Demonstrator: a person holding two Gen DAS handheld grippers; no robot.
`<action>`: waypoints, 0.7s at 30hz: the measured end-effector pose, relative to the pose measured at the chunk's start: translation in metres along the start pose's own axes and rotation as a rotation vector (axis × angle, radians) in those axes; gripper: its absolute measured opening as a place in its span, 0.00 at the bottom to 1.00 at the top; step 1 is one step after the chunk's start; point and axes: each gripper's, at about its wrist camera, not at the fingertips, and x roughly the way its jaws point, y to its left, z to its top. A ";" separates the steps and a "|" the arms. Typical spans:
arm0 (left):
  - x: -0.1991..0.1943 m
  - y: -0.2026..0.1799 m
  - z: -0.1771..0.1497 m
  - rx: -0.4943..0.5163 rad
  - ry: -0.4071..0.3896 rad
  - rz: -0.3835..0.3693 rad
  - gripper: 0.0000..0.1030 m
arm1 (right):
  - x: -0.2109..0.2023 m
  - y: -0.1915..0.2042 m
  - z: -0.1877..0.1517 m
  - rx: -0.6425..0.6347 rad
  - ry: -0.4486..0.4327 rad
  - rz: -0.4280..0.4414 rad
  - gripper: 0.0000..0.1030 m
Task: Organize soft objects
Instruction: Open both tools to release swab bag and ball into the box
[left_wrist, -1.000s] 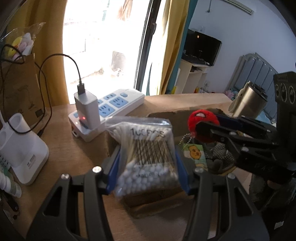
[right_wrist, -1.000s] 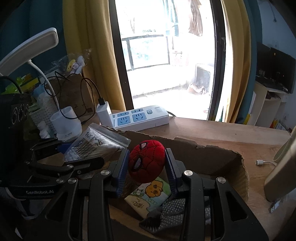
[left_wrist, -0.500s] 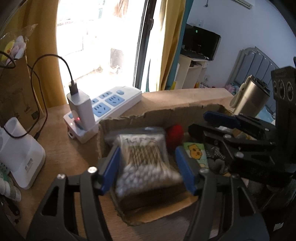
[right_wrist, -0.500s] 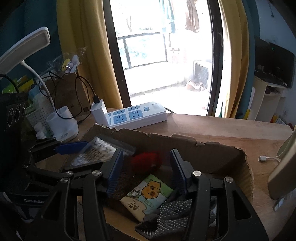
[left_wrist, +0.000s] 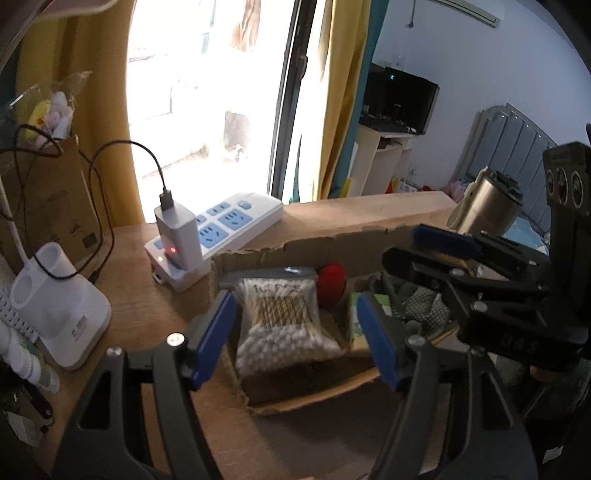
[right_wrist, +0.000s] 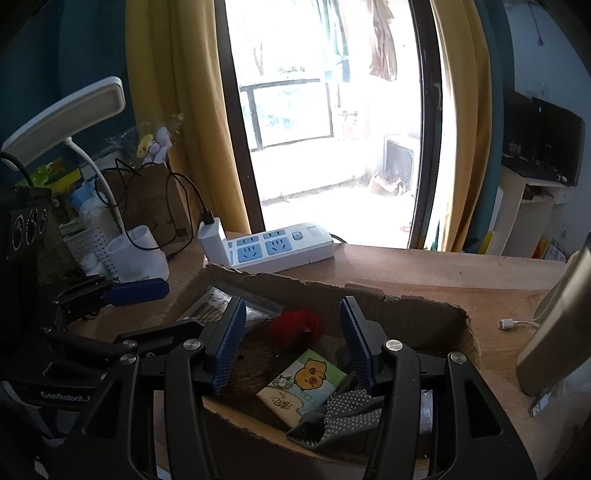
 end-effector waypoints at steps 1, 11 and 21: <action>-0.004 0.000 0.000 0.000 -0.006 0.001 0.70 | -0.003 0.001 0.000 -0.001 -0.004 -0.002 0.54; -0.036 -0.007 -0.007 -0.003 -0.053 0.009 0.76 | -0.031 0.010 -0.002 -0.008 -0.030 -0.018 0.54; -0.065 -0.016 -0.016 0.001 -0.082 0.011 0.77 | -0.059 0.019 -0.008 -0.013 -0.052 -0.032 0.55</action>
